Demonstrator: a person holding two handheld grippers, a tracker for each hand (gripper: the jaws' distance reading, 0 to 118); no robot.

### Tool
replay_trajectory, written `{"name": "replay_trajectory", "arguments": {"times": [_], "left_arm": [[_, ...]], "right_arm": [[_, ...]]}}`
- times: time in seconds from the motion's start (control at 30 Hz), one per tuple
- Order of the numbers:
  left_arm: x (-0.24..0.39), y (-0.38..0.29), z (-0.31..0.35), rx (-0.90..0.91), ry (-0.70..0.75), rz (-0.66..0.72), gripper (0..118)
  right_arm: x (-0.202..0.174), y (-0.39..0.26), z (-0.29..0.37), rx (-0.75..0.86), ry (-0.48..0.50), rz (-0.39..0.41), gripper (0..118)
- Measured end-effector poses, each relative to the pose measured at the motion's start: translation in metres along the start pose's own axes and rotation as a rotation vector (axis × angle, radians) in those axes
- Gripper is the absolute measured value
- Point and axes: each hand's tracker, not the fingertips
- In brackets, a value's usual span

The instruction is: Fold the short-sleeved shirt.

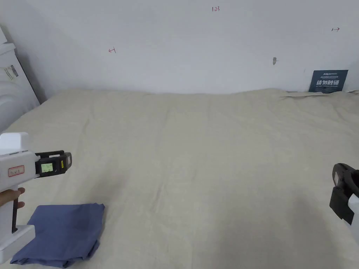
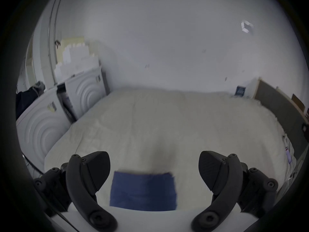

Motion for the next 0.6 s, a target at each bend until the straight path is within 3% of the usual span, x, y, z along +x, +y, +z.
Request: {"name": "replay_trajectory", "arguments": {"times": [0.43,0.6], "left_arm": [[0.132,-0.010,0.058,0.328,-0.017,-0.039,102],[0.176,-0.045,0.051,0.403,-0.023,-0.034,88]], "right_arm": [[0.023,0.011,0.017,0.048,-0.027,0.010,0],[0.033,0.009,0.023,0.057,-0.047,0.000,0]]}}
